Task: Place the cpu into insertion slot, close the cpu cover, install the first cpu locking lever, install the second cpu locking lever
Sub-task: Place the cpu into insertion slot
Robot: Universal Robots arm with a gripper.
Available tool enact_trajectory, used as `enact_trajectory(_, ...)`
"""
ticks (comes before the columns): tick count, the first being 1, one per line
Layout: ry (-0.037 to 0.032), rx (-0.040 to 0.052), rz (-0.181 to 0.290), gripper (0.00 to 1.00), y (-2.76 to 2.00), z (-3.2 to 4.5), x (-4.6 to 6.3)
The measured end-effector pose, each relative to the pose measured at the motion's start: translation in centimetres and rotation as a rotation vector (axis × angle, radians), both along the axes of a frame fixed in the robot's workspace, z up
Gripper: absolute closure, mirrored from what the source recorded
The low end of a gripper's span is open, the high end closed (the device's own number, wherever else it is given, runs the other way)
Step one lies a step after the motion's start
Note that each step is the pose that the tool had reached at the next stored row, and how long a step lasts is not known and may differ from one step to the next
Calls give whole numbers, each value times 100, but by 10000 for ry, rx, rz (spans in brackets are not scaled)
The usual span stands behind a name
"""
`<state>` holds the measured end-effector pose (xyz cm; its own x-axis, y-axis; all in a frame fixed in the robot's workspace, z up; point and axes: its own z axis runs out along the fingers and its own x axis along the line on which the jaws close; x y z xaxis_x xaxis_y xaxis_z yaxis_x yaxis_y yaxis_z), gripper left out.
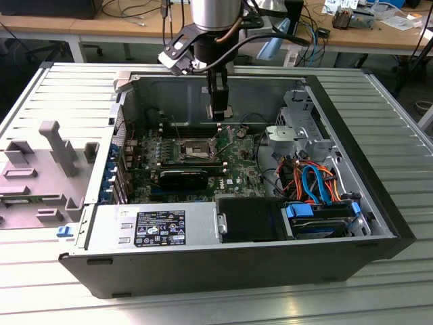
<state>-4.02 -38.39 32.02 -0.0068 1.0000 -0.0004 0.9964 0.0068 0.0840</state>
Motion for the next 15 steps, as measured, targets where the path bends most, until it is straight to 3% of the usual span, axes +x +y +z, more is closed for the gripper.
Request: enact_trajectory(15, -1, 1, 0, 46, 0, -90, 0)
